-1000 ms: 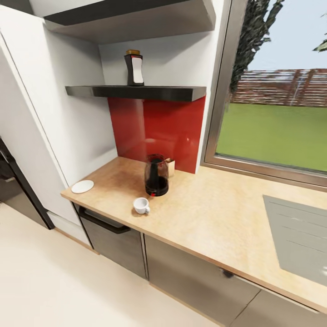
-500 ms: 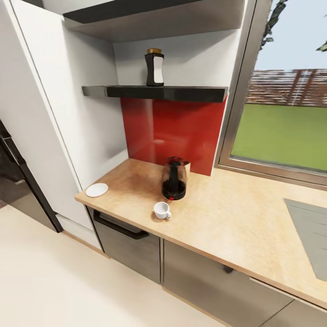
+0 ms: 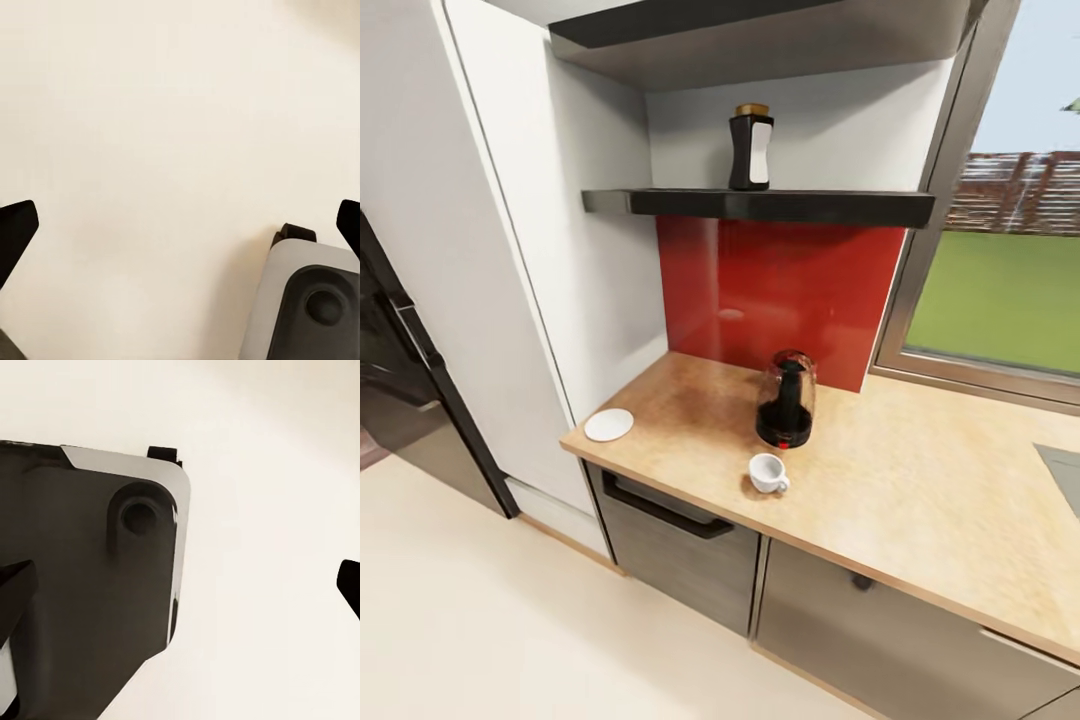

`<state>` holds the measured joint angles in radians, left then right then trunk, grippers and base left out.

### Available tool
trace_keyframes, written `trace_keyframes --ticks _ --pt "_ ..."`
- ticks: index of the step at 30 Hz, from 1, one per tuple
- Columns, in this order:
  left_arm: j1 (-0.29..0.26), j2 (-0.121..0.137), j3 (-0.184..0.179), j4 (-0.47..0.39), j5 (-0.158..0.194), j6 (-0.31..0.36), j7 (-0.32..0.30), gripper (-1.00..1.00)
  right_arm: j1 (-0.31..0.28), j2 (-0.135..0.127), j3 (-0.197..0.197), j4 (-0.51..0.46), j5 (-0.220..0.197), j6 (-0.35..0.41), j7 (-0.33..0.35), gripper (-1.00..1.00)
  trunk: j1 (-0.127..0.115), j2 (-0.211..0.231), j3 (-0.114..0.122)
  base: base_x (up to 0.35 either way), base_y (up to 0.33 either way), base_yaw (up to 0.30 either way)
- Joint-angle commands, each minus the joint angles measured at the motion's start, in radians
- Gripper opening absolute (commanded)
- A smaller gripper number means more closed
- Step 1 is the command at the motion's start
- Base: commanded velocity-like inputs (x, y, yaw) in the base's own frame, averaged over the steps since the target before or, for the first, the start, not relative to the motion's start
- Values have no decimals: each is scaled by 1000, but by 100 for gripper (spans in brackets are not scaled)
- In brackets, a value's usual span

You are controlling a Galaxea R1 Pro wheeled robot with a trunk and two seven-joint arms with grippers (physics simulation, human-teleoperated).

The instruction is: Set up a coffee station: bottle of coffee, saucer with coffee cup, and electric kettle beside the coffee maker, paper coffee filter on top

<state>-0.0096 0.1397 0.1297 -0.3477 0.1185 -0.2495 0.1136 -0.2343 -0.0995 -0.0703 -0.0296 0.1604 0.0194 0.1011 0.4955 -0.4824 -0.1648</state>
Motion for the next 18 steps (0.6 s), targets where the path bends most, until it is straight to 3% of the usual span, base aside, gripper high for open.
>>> trace_keyframes --ticks 1,6,18 --pt "-1 1 -3 1 10 -4 0 100 0 0 -7 -1 10 2 3 100 1 -2 -2 80 337 -5" --pt "-1 0 -3 1 10 -4 0 100 0 0 -8 -1 10 2 4 100 1 -2 -2 55 337 -105" --pt "-1 -6 -4 1 9 -5 0 100 0 0 -9 -2 8 2 6 100 1 -2 -2 1 337 -266"
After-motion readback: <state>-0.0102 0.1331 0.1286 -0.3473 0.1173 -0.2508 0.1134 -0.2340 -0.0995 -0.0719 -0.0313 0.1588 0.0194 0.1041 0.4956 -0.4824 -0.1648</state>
